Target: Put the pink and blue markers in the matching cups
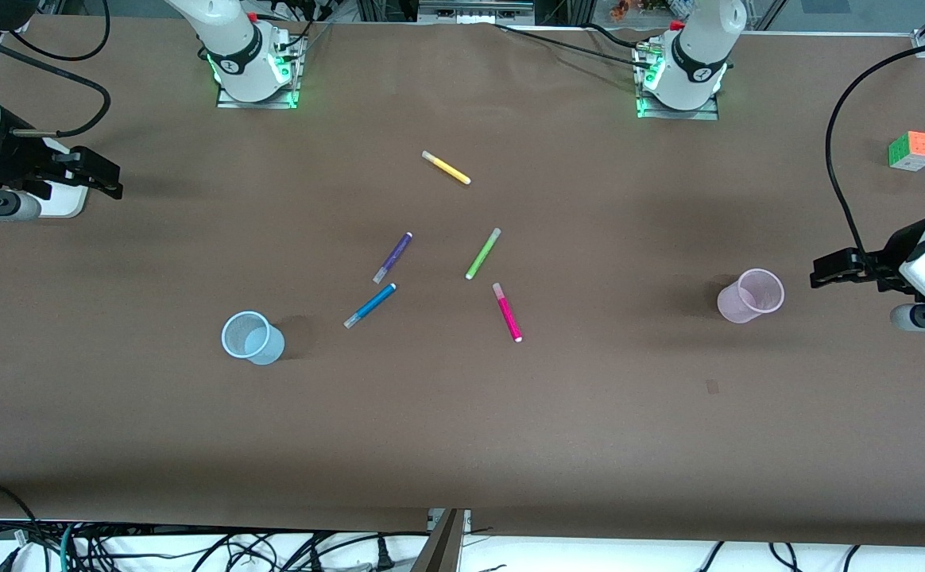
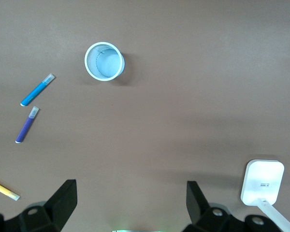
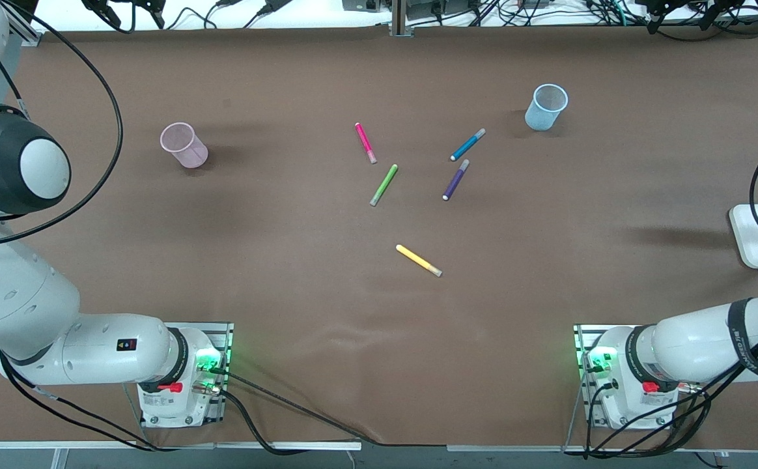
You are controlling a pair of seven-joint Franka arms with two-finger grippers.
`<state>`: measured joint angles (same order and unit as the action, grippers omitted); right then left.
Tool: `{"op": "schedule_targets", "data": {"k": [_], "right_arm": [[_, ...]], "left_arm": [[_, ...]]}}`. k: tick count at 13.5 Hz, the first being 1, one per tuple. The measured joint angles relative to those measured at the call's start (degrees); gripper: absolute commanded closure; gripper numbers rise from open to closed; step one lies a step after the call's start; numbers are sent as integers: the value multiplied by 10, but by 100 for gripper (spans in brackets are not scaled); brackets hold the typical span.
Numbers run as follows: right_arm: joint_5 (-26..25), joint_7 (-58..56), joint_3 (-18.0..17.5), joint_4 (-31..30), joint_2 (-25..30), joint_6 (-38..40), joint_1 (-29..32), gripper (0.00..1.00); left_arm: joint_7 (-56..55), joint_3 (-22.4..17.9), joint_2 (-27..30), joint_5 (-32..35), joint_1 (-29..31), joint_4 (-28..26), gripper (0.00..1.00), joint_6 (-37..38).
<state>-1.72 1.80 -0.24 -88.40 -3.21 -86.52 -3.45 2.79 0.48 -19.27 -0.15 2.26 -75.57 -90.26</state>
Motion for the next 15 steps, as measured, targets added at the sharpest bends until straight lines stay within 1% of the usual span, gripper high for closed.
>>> {"op": "schedule_targets", "data": {"k": [5, 6, 9, 10, 12, 15], "right_arm": [[0, 0, 0, 0, 0, 0, 1, 0], [0, 0, 0, 0, 0, 0, 1, 0], [0, 1, 0, 0, -4, 0, 1, 0], [0, 1, -1, 0, -13, 0, 1, 0], [0, 1, -4, 0, -36, -10, 0, 0], [0, 1, -7, 0, -76, -33, -9, 0]], "left_arm": [[0, 2, 5, -1, 1, -2, 0, -12], [-1, 4, 18, -1, -4, -16, 0, -26], [-1, 5, 83, -1, -11, -99, 0, -67], [-1, 4, 96, -1, -11, -117, 0, -72], [-1, 2, 109, -1, -10, -134, 0, -75], [-1, 1, 107, -1, -9, -142, 0, -78]]}}
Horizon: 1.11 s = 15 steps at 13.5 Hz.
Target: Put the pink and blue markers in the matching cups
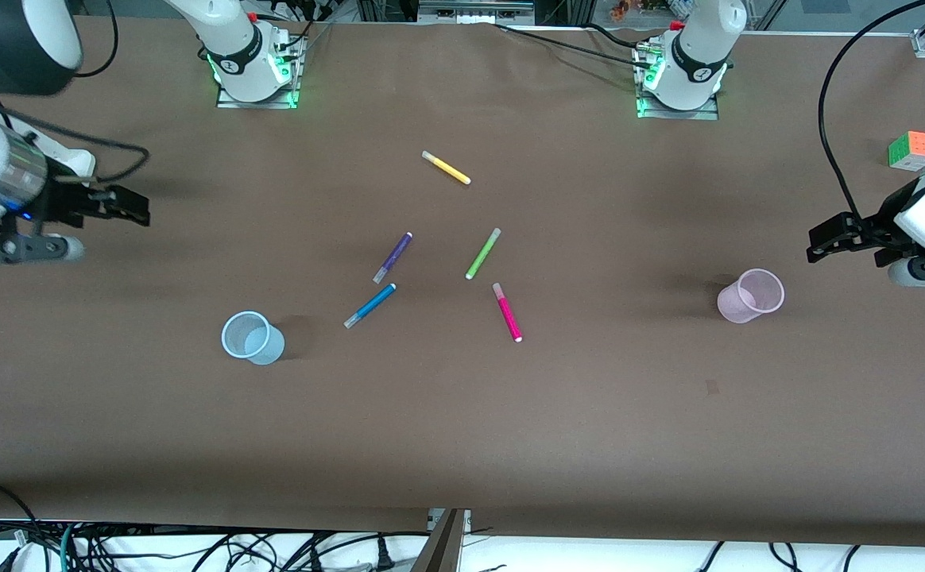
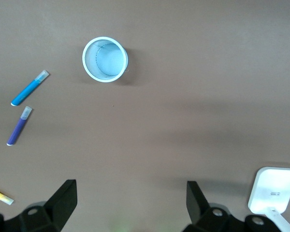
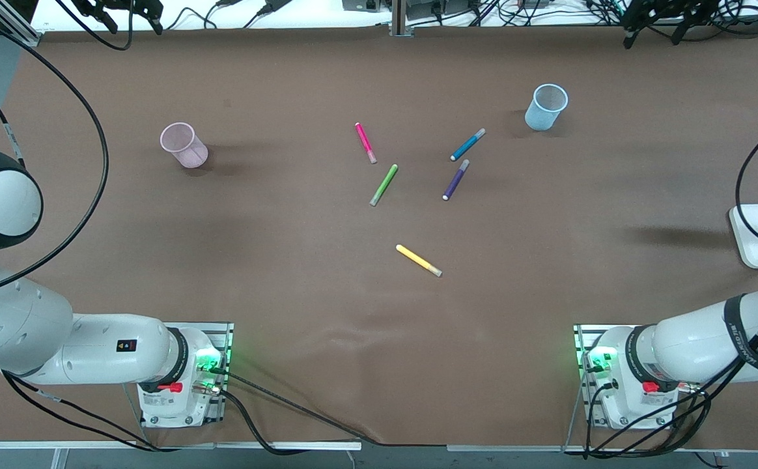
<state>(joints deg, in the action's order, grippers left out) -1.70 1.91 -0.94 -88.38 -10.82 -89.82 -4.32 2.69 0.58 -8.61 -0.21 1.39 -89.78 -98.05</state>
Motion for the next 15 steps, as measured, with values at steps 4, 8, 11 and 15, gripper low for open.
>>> {"op": "schedule_targets", "data": {"k": [4, 8, 11, 15], "right_arm": [[1, 73, -2, 0, -55, -78, -42, 0], [1, 320, -5, 0, -119, -174, -124, 0], [1, 460, -5, -1, -176, -251, -163, 0], [1, 564, -5, -1, -269, -361, -178, 0]], "left_arm": [[0, 0, -2, 0, 0, -4, 0, 1], [-18, 4, -14, -8, -3, -14, 0, -1], [-120, 38, -43, -15, -19, -20, 0, -28], [-247, 65, -77, -15, -76, -20, 0, -67]]}}
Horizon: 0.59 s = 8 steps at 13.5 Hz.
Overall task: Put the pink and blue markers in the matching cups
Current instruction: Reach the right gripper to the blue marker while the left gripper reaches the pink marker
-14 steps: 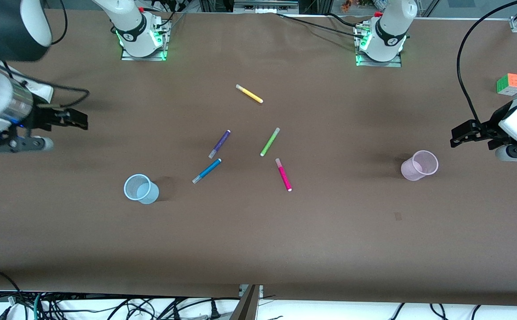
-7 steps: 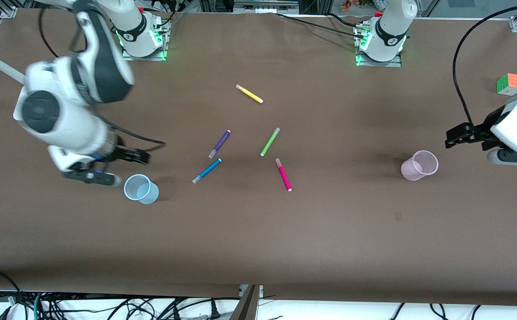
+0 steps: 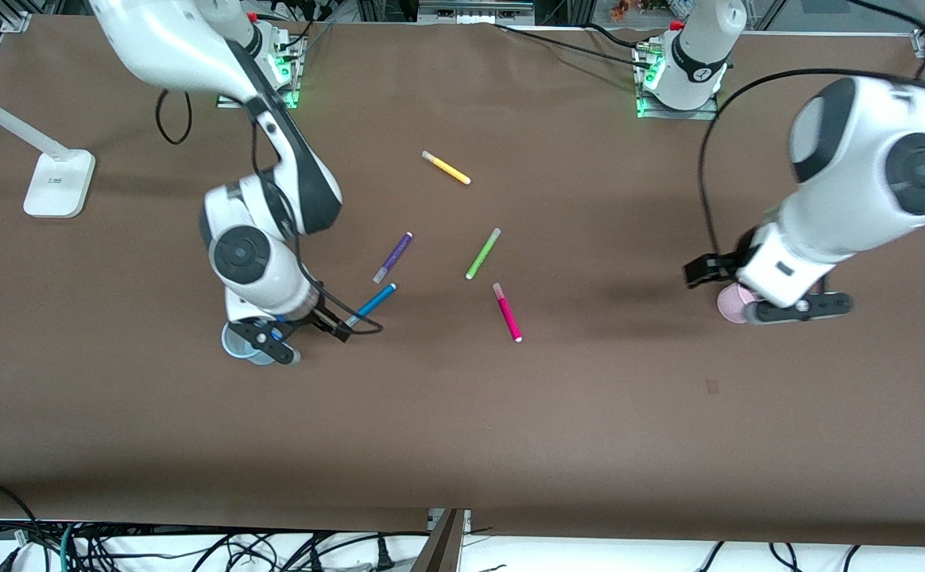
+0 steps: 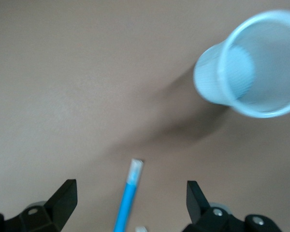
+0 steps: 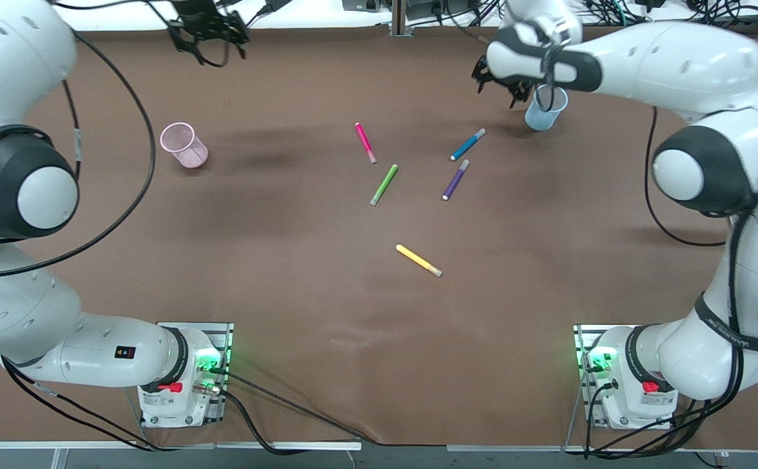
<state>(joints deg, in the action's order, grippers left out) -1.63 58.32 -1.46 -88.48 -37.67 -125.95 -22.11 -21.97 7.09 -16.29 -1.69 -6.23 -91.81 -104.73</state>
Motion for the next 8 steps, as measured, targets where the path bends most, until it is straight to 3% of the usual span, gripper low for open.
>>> {"op": "schedule_targets", "data": {"k": [3, 8], "right_arm": [[0, 22, 0, 2, -47, -40, -8, 0], [0, 39, 0, 2, -54, -36, -23, 0]], "left_arm": [[-105, 2, -35, 0, -51, -1, 0, -39], [-271, 4, -120, 0, -134, -2, 0, -135]]}}
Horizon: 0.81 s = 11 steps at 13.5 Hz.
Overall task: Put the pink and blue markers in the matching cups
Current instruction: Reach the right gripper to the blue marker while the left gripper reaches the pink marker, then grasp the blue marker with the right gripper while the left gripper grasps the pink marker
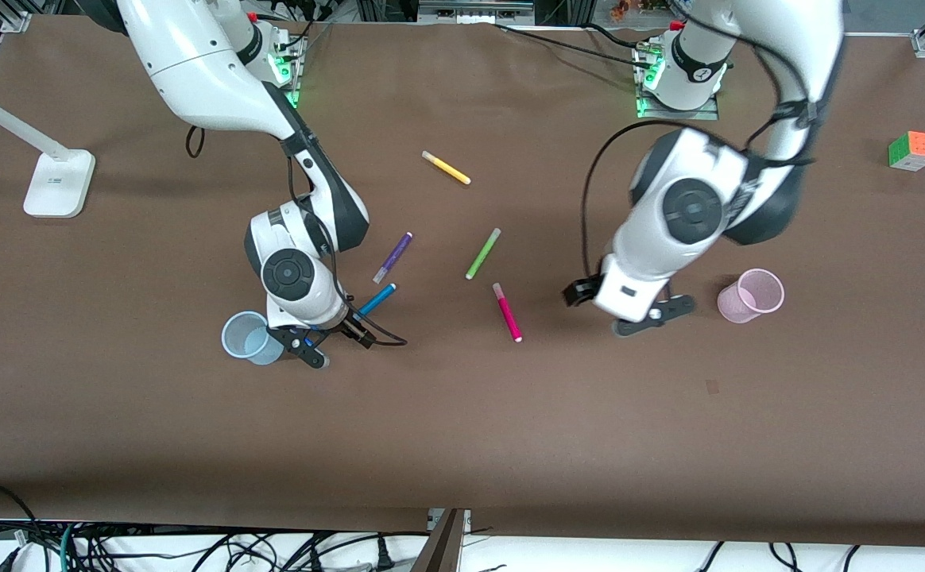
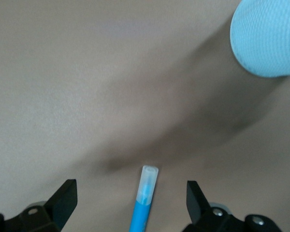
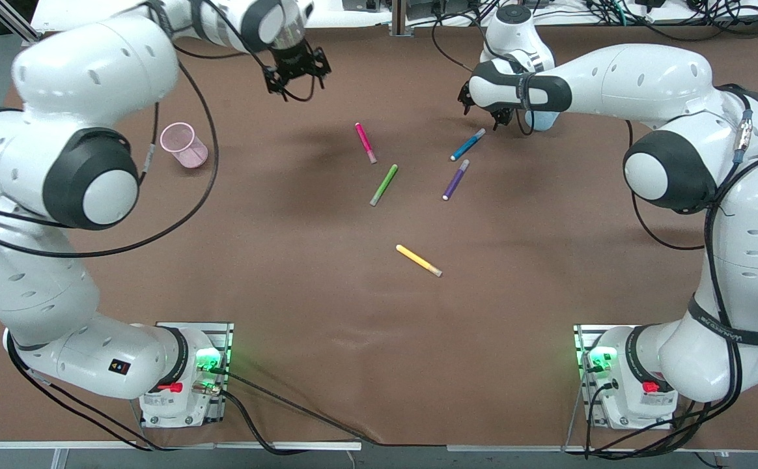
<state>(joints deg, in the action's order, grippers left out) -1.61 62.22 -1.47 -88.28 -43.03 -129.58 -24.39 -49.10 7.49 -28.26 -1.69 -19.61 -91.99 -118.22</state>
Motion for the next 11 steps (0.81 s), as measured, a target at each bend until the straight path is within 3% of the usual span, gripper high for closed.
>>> {"op": "schedule_targets", "data": {"k": [3, 4, 6, 10, 11], "right_arm": [[0, 17, 0, -1, -14, 1, -10, 2], [0, 21, 0, -1, -20, 1, -12, 11], [0, 24, 0, -1, -26, 1, -13, 49], [0, 24, 0, 3, -24, 0, -13, 95], [0, 24, 0, 4, -24, 1, -14, 99]], "left_arm": [[-67, 0, -39, 0, -33, 0, 0, -39], [-88, 0, -50, 0, -43, 0, 0, -50], [-133, -1, -76, 0, -62, 0, 0, -80], [-175, -4, -133, 2, -99, 4, 0, -131], [-177, -7, -141, 9, -108, 6, 0, -133]]}}
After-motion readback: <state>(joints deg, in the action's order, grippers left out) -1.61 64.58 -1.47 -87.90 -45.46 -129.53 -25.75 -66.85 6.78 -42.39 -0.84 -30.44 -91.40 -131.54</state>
